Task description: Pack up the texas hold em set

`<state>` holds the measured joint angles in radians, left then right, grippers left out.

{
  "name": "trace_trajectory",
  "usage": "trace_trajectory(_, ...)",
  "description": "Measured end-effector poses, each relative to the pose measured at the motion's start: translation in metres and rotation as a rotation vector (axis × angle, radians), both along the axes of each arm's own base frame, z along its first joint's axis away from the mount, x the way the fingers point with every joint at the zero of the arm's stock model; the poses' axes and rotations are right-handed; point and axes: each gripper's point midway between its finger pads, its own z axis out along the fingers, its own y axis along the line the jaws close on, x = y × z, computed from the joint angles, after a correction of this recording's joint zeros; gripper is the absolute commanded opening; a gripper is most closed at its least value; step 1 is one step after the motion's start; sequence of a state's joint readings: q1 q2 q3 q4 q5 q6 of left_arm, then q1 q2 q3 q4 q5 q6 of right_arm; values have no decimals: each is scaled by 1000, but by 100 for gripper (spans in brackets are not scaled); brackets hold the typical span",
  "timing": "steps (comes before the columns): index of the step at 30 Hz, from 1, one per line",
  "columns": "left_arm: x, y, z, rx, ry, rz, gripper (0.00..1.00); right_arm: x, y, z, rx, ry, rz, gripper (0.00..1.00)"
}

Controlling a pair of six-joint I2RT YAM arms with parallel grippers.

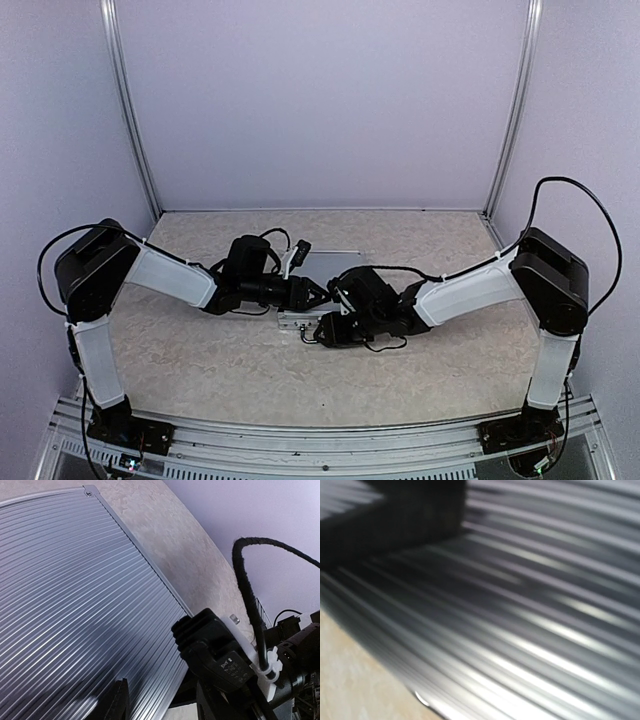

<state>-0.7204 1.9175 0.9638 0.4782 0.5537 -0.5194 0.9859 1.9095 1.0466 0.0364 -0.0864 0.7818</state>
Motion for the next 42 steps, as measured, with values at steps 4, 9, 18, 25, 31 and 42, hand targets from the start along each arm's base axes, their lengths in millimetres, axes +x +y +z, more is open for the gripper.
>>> trace_trajectory(4, 0, 0, 0, -3, 6, 3, 46, 1, 2, 0, 28, -7, -15, 48)
trace_trajectory(9, 0, 0, 1, -11, 8, 6, 47, 0, 6, 3, 69, -15, -6, 49)
trace_trajectory(18, -1, 0, 2, -20, 12, 8, 47, -2, 9, 6, 127, -28, 3, 49)
trace_trajectory(25, -2, 0, 2, -23, 17, 5, 47, -12, 6, 16, 149, -9, 15, 49)
trace_trajectory(31, -4, 1, 2, -25, 21, 1, 47, -21, 8, 22, 163, -1, 36, 49)
trace_trajectory(42, -4, 1, 2, -26, 20, 0, 47, -15, 8, 17, 138, -31, 39, 49)
